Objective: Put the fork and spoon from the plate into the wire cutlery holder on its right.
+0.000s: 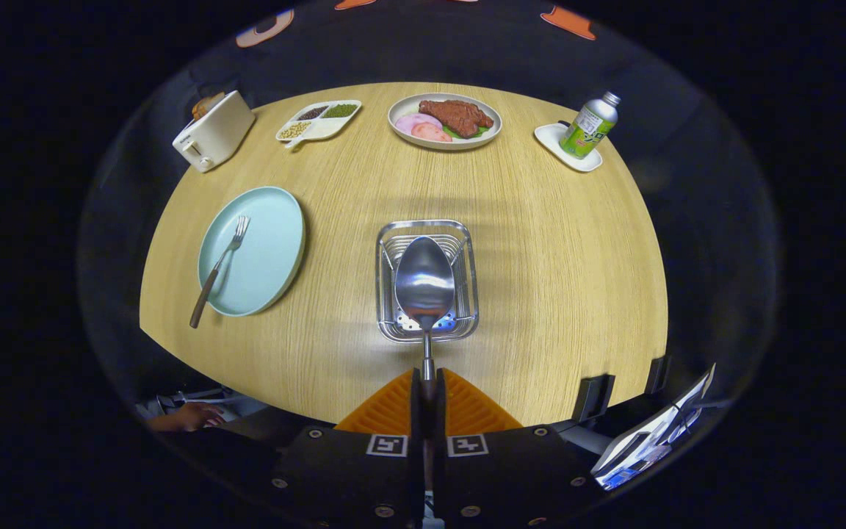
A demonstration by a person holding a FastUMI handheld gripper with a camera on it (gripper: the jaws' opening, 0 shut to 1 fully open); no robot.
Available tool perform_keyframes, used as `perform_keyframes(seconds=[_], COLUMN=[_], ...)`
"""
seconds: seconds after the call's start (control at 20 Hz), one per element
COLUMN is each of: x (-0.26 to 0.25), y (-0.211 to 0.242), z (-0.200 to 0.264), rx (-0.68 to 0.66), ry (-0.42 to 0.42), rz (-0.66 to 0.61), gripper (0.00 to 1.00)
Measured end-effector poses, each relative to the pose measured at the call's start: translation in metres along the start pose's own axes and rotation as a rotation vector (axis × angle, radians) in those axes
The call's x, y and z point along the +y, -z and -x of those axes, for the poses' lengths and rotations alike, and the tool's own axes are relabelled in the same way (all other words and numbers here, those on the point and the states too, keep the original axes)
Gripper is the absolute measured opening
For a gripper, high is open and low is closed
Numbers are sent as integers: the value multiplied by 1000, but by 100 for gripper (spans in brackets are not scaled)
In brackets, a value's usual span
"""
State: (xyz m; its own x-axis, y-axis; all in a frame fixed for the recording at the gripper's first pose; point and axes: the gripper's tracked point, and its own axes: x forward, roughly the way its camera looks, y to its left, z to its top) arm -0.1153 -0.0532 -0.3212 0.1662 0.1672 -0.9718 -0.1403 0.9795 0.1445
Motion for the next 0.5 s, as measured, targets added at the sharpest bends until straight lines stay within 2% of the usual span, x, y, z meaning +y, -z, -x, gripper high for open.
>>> perform_keyframes(seconds=[0.25,0.5], x=[-7,-12], y=[-6,-31], z=[-11,-1], rx=[47,2], ry=[-16,-12], rz=[8,6], gripper=[6,14])
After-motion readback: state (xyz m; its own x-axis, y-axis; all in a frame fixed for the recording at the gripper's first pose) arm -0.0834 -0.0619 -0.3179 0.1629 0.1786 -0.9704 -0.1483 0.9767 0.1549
